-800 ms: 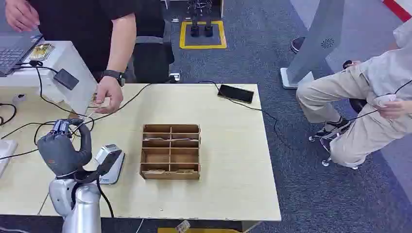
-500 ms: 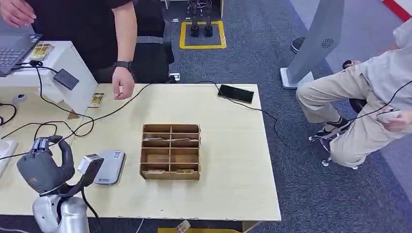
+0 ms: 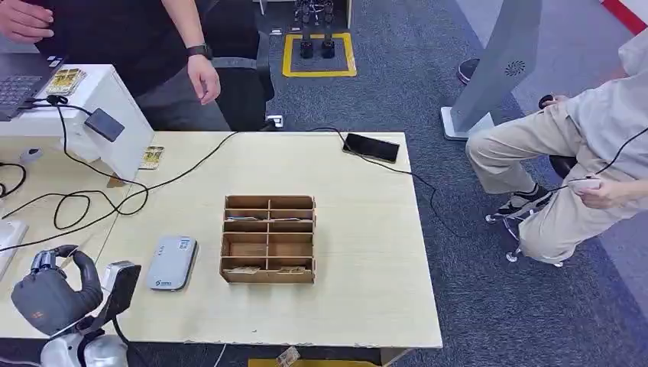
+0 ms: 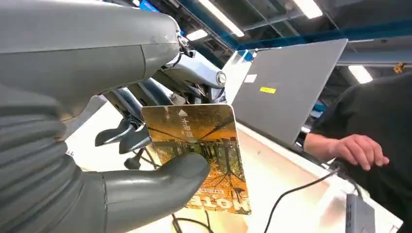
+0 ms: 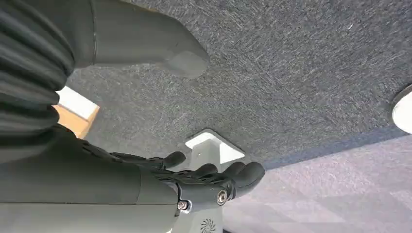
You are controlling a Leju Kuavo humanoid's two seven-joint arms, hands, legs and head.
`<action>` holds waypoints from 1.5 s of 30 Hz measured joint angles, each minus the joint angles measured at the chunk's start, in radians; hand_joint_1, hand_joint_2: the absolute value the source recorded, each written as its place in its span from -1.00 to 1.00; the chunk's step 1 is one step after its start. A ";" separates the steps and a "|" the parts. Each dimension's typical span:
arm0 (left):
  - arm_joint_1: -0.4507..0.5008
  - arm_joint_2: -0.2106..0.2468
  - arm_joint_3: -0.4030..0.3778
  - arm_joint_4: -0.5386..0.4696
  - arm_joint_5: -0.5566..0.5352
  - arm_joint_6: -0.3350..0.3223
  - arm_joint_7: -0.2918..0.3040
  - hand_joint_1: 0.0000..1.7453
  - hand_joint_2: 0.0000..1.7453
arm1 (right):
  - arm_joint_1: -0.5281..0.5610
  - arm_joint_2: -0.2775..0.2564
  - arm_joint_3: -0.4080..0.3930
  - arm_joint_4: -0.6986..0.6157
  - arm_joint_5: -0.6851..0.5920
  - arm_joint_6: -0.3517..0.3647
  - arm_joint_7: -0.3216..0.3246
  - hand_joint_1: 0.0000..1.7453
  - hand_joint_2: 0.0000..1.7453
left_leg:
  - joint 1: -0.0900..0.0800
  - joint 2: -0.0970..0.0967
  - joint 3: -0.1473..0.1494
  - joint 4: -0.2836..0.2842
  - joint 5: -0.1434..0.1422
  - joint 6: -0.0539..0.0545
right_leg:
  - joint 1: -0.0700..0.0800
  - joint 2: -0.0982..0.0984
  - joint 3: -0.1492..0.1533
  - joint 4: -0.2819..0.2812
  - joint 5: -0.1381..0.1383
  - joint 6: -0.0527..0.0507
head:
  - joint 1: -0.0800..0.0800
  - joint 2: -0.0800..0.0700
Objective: Pass the card to the sensor for recognition and then transmit it.
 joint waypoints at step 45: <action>0.044 -0.001 -0.115 0.292 -0.328 0.001 0.034 1.00 1.00 | -0.001 0.000 0.000 0.013 -0.021 0.000 -0.019 -1.00 1.00 | 0.000 0.000 0.000 0.000 0.000 0.000 | 0.000 0.000 0.000 0.000 0.000 0.000 | 0.000 0.000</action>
